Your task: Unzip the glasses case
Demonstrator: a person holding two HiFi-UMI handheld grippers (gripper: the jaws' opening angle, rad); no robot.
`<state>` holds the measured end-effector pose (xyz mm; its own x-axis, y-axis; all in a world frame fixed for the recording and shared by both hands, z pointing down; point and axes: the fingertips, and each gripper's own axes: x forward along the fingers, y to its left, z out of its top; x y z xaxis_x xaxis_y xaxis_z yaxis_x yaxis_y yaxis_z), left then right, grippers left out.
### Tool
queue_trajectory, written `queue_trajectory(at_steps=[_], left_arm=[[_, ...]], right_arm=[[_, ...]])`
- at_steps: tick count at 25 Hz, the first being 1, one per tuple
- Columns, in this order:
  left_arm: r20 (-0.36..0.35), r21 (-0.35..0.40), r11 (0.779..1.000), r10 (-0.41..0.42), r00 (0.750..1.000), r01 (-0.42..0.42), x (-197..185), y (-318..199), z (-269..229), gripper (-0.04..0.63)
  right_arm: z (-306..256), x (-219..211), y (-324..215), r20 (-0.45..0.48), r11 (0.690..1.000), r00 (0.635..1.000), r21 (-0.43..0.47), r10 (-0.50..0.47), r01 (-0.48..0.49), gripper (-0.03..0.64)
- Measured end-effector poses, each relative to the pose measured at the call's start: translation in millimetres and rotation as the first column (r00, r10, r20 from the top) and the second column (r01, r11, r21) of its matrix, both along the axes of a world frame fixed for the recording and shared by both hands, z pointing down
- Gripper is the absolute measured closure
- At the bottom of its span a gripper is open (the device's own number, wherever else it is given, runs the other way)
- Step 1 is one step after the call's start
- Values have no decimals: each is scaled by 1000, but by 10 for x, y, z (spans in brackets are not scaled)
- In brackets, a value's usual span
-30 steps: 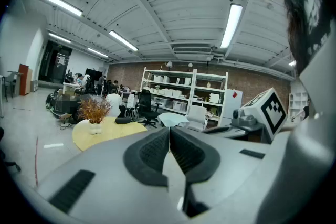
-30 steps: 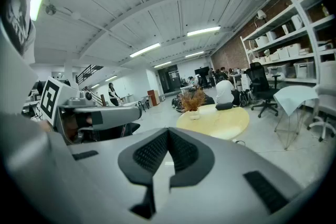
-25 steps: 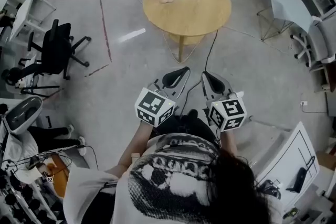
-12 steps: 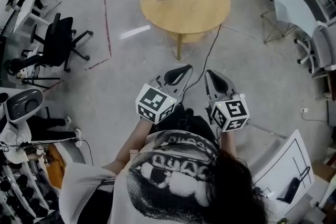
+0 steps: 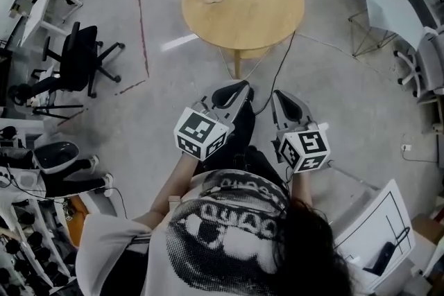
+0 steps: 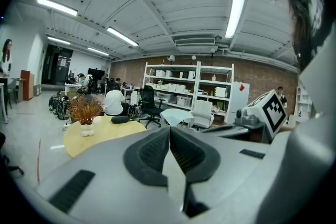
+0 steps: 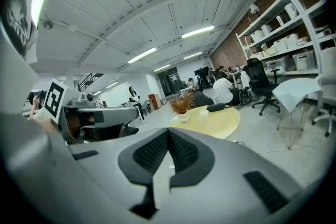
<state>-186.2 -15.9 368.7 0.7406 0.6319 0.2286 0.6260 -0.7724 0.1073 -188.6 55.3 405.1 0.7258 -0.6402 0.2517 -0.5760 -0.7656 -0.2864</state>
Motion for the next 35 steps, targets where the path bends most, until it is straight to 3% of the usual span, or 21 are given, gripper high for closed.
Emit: queue_trajectory(at_steps=[5,16,21,27,35], left_arm=[[6,-20,999,30,1000,-30,517,4,41,582],[-21,-5,994,109,994,-109,2201,-18,-69,583],[-17,-10,990,144,989,-144,2788,-60,-68,583],[-11,-18,985,173,985,-173,3234,-91,-20,583],[45,-4,981,195,980,-195,3369,-84,230,583]], right_arm=[[36,468,9,10,1000,1000,-16,27,-27,618],[-57,1985,-17,27,995,995,-45,91,-90,618],[2,2503,-77,52,991,992,-71,115,-111,618],[76,2885,-179,76,988,989,-95,129,-122,618],[279,3019,-224,129,988,984,-113,123,-109,618]])
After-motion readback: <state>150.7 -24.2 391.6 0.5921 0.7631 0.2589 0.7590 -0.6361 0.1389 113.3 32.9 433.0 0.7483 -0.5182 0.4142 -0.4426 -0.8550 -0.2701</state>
